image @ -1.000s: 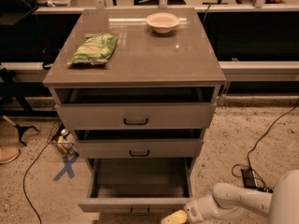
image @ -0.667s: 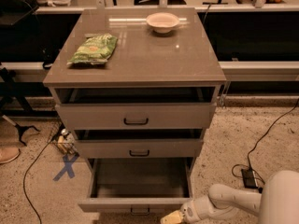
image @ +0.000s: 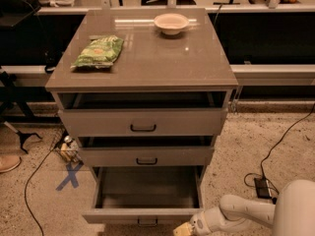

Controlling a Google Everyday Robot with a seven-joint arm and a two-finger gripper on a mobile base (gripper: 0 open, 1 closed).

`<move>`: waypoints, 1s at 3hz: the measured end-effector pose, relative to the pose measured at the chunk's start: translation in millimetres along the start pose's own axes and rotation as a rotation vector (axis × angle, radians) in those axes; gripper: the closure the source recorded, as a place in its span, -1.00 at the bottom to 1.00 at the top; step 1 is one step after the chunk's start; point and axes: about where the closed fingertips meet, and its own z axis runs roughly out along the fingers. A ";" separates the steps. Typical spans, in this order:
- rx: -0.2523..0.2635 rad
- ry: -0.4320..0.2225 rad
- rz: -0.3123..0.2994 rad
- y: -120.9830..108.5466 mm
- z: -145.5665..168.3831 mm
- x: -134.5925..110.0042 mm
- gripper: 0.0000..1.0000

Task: Close bottom drawer

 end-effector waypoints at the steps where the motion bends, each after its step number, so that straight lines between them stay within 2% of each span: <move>1: 0.046 -0.029 0.009 -16.8 5.7 -5.8 1.00; 3: 0.268 -0.168 0.015 -87.4 2.5 -43.4 1.00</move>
Offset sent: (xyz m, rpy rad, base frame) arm 0.0752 -0.0424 -0.0733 -0.2623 -0.1636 -0.2184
